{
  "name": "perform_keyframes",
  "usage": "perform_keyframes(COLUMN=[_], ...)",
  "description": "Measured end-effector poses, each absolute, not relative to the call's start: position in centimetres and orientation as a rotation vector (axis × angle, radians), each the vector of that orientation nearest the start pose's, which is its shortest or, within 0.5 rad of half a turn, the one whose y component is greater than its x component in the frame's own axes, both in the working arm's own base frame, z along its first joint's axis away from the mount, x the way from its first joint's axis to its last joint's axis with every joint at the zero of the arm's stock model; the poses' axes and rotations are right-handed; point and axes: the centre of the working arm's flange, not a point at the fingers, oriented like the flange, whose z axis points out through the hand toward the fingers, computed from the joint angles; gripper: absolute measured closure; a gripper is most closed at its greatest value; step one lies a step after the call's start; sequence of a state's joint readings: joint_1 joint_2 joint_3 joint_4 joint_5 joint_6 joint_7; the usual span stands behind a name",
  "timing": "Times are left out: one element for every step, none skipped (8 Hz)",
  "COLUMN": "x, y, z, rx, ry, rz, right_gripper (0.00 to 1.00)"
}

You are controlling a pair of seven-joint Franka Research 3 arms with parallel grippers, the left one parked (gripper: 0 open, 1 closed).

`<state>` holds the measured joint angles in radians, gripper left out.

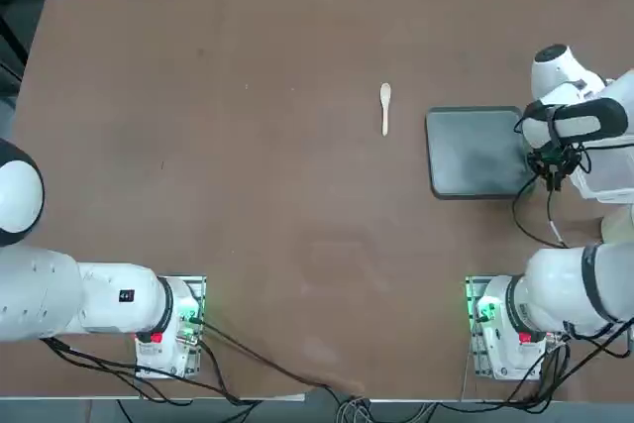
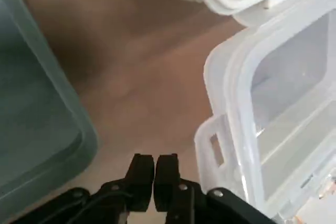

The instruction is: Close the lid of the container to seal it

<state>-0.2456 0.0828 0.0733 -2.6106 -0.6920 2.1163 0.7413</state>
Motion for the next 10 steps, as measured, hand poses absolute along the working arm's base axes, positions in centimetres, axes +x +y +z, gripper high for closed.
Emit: perform_keyframes(x=[36.3, 36.2, 36.2, 36.1, 36.0, 35.7, 35.4, 35.1, 34.7, 34.5], y=[-8.5, -7.4, -6.4, -5.6, -5.1, -4.6, -4.3, -3.9, -3.8, -4.0], z=[18.9, 18.2, 17.7, 17.3, 17.0, 16.5, 15.9, 15.3, 14.9, 14.7], rx=[2.411, 2.384, 2.364, 2.344, 2.317, 2.274, 2.226, 2.178, 2.140, 2.115], ry=[-0.474, -0.480, -0.484, -0.487, -0.492, -0.494, -0.492, -0.485, -0.476, -0.471], rz=[-0.480, -0.459, -0.448, -0.433, -0.409, -0.384, -0.357, -0.331, -0.314, -0.307], right_gripper=[0.90, 0.90, 0.90, 0.90, 0.90, 0.90, 0.90, 0.90, 0.91, 0.91])
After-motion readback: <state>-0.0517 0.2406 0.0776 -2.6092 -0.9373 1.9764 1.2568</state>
